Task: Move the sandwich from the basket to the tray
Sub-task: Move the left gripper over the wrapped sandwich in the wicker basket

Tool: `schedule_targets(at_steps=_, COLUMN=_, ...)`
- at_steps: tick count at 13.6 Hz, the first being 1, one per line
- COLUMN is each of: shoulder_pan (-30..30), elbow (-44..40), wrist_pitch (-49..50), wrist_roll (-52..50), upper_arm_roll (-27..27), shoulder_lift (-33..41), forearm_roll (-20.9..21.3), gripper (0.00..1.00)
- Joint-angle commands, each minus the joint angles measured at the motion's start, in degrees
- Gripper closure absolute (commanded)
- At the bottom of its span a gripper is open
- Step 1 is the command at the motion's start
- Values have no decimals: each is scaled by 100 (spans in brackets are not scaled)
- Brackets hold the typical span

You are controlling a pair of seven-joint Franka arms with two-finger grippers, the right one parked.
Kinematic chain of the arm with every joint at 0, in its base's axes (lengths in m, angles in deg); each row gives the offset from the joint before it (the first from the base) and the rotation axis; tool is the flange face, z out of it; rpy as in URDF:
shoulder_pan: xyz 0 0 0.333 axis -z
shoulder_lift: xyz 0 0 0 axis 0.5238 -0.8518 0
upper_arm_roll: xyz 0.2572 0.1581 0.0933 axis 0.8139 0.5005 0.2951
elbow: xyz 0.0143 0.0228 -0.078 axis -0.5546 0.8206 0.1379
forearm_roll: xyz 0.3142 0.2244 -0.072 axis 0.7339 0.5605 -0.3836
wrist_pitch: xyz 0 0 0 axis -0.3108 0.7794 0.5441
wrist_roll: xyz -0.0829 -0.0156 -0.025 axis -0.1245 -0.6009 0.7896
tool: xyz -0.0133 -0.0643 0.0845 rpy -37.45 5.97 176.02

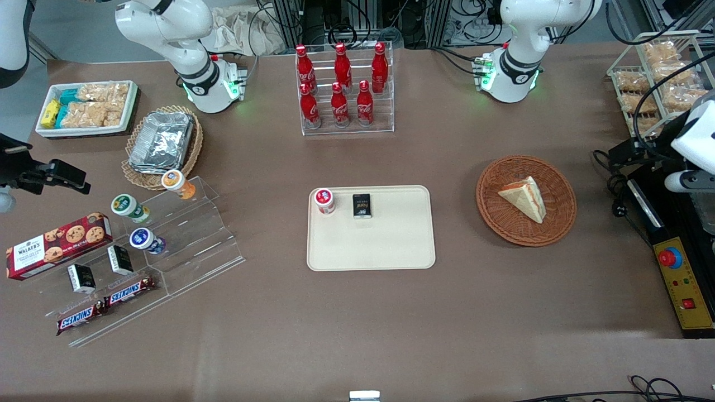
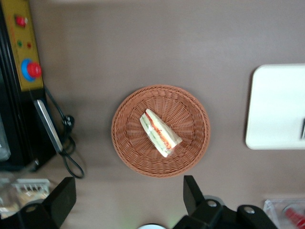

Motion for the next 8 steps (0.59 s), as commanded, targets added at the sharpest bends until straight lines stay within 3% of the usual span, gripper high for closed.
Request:
schedule_targets(at_steps=1, shoulder_pan=27, elbow=392, wrist_pitch=-63, wrist_roll=-1582, upper_arm_roll=-32, shoulder_lift=142, forearm_roll=-55, gripper=0)
schedule_targets(at_steps=5, shoulder_pan=18, elbow=2445, wrist_pitch=-1826, wrist_roll=-3861, upper_arm_roll=-270, shoulder_lift=976, forearm_roll=-64, gripper=0)
schedule_targets(at_steps=8, shoulder_pan=18, elbow=3914, wrist_pitch=-3022, wrist_roll=-4306, upper_arm_roll=-279, shoulder_lift=1363, forearm_roll=-64, gripper=0)
